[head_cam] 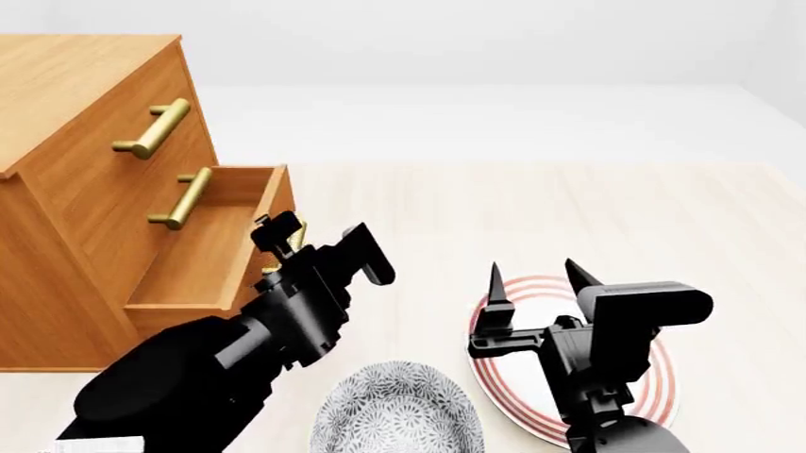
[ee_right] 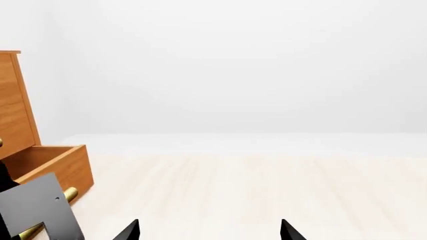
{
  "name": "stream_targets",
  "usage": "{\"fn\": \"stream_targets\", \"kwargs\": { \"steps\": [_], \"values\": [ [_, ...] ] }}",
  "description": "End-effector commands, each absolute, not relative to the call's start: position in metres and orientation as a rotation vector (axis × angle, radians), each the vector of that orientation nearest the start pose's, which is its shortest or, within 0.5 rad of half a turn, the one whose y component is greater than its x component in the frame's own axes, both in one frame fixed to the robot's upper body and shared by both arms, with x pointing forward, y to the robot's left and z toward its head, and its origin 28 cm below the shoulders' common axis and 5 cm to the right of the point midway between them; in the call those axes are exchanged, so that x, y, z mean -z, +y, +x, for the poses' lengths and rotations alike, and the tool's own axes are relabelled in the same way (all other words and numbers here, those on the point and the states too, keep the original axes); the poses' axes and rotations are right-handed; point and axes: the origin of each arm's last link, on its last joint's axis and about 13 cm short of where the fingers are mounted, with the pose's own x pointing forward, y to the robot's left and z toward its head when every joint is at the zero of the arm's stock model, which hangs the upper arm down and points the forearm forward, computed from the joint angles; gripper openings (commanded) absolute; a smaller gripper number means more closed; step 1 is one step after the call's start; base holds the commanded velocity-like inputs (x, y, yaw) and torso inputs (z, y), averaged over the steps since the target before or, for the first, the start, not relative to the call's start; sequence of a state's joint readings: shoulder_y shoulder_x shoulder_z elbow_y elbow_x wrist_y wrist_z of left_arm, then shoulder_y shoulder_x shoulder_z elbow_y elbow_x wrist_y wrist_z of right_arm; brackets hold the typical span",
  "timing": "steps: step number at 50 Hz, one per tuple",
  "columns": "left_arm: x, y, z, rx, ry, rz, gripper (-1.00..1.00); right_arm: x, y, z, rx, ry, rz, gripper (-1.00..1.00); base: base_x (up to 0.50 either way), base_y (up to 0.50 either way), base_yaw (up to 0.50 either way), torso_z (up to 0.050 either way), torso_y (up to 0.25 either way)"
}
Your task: Open the bottom drawer of the cabinet.
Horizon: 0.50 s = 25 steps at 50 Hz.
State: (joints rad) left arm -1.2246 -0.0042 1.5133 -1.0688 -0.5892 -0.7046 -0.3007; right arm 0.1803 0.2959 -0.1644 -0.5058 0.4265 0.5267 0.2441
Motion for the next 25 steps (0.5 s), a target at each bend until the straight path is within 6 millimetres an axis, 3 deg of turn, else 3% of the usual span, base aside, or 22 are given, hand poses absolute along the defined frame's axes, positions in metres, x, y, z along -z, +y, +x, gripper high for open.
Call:
{"fn": "stream_targets", "kwargs": {
  "steps": [1,9,14,25],
  "values": [
    [-0.115,0.168,0.385,0.039,0.506,1.091,1.00,-0.118,-0.101,0.223,-0.122,-0.069,0.053,1.00,0.00,0.00,0.00,0.000,0.000],
    [-0.121,0.165,0.388,0.044,0.488,1.076,1.00,-0.119,-0.101,0.224,-0.124,-0.071,0.051,1.00,0.00,0.00,0.00,0.000,0.000],
    [-0.136,0.160,0.391,0.053,0.457,1.016,1.00,-0.121,-0.101,0.224,-0.125,-0.072,0.049,1.00,0.00,0.00,0.00,0.000,0.000],
    [-0.184,0.167,0.360,0.039,0.346,0.902,1.00,-0.121,-0.100,0.225,-0.126,-0.073,0.049,1.00,0.00,0.00,0.00,0.000,0.000]
  ]
}}
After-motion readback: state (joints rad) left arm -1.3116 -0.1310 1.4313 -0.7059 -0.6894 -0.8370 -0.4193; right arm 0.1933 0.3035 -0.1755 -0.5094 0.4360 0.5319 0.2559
